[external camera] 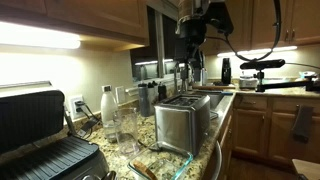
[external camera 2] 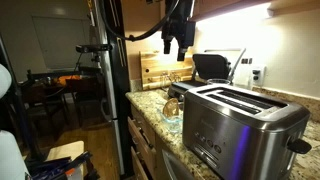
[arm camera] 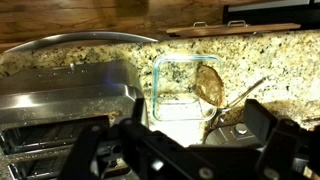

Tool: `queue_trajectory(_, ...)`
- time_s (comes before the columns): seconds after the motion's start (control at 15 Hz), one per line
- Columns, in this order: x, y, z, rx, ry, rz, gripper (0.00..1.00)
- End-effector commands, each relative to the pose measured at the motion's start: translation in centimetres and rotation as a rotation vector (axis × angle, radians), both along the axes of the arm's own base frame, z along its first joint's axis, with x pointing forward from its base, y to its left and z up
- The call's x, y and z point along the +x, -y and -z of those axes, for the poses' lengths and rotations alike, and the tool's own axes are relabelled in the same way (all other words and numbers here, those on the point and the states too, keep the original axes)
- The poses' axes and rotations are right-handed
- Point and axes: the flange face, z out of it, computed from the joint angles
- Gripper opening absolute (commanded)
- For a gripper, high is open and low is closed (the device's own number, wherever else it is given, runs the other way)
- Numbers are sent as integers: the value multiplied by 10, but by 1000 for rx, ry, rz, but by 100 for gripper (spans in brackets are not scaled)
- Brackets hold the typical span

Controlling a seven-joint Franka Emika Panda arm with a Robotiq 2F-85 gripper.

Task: Put the slice of bread in the toaster

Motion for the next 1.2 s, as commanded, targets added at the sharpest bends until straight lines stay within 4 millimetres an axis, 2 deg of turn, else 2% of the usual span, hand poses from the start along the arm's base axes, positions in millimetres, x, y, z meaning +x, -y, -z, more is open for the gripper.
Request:
queue_trajectory(0.0,0,0,-1,0,0,0,100)
queue_trajectory(0.6,2,-2,0,10,-2,-11,100)
queue_trajectory(1.13,18,-31,16,20,-36,-65,100)
